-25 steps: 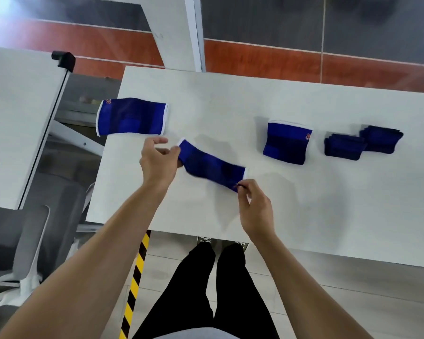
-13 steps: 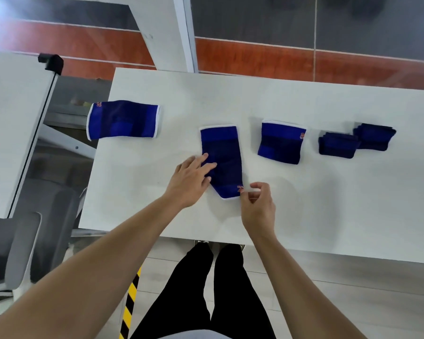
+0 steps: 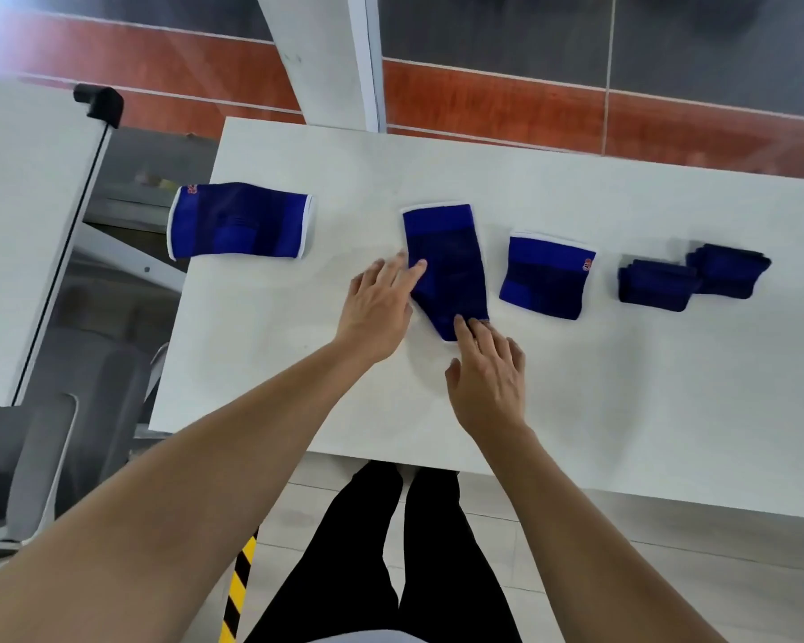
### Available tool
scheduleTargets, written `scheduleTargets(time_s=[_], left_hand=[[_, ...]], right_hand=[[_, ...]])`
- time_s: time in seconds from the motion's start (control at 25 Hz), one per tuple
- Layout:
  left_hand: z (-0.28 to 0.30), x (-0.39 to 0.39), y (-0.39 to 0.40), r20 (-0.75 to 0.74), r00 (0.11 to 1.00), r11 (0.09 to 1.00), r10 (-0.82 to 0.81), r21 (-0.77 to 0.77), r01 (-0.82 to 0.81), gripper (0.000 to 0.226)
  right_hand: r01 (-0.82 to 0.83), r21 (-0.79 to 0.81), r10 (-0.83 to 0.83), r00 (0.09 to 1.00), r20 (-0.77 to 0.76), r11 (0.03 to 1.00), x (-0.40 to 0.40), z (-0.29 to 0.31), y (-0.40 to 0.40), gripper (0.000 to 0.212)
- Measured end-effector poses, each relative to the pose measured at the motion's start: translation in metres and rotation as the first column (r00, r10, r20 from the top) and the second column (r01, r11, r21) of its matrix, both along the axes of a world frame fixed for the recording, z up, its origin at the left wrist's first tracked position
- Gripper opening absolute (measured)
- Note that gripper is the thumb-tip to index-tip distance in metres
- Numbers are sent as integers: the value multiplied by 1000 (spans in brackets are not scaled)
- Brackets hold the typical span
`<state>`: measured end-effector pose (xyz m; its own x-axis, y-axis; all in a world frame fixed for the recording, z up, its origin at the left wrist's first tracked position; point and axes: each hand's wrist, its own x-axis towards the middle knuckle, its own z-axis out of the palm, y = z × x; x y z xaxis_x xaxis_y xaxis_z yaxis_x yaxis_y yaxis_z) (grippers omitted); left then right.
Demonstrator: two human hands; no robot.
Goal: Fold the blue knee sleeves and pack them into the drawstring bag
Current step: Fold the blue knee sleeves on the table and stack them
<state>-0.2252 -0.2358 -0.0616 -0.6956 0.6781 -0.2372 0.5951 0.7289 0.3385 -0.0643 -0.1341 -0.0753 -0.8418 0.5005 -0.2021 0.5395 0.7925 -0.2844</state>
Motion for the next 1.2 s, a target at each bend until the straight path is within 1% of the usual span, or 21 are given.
scheduleTargets(time_s=[0.04,0.08,0.12,0.2,0.24,0.28,0.36,0.44,0.48,0.56,0.6,0.64,0.72,0.76,0.8,0.84,0.92,0.96,1.0,1.08,1.2], left_hand=[[0,3,-5,4,998,997,64,49,-65,52],[0,7,-9,49,992,989,114,86,-118,49],[-1,11,-10,146,977,978,154,119,-172,48],[-3,13,-5,386,898,936,209,186,-298,49],[-4,12,-1,464,855,902,230,228,-366,49],[-3,9,3,506,829,868,236,274,-414,46],[4,3,10,533,818,837,216,331,-436,35],[12,-1,11,529,820,838,218,330,-435,26],[14,-1,9,541,807,841,236,303,-449,24],[13,2,2,574,761,850,303,198,-488,23],[13,2,-5,559,756,853,341,154,-499,23],[11,0,-13,498,786,856,365,152,-494,25],[8,-16,-35,284,874,863,394,214,-459,31],[7,-30,-48,170,892,863,419,231,-449,36],[3,-46,-61,84,893,869,443,206,-451,42],[0,-62,-74,41,890,880,454,138,-455,48],[-6,-80,-97,36,900,900,435,-51,-433,59],[-9,-81,-105,22,918,913,395,-122,-390,61],[-10,-77,-110,-18,943,931,332,-155,-331,61],[-6,-56,-111,-89,977,967,193,-152,-205,60],[0,-1,-106,-27,994,985,108,-134,-110,63]], right_hand=[[0,-13,0,1000,15,1000,-3,0,3,65],[4,-32,-4,1000,21,999,-6,1,5,66],[6,-51,-5,1000,22,999,-9,2,7,66],[-12,-77,14,1000,26,997,-14,3,10,66],[-23,-83,26,999,31,996,-14,3,11,66],[-31,-84,34,999,29,996,-14,3,11,64],[-40,-82,40,999,-2,996,-13,3,13,61],[-37,-69,33,998,-57,997,-12,2,12,57],[-39,-57,34,996,-82,998,-11,2,10,56],[-64,-53,58,994,-96,997,-11,1,4,54],[-81,-58,77,994,-79,995,-11,0,0,53],[-92,-60,89,995,-55,994,-10,-1,-4,53],[-83,-55,82,996,-24,995,-10,-2,-9,52],[-76,-50,75,997,-19,996,-11,-2,-10,51],[-75,-46,74,997,-15,996,-12,-2,-11,51],[-77,-41,77,997,-12,996,-12,-2,-10,51],[-76,-34,76,997,-5,997,-12,-1,-11,51],[-70,-31,70,998,-3,997,-12,-1,-12,51],[-62,-27,62,998,-6,998,-12,0,-13,51],[-40,-15,39,999,-33,999,-14,1,-17,49],[-42,-15,41,997,-71,999,-15,5,-29,49]])
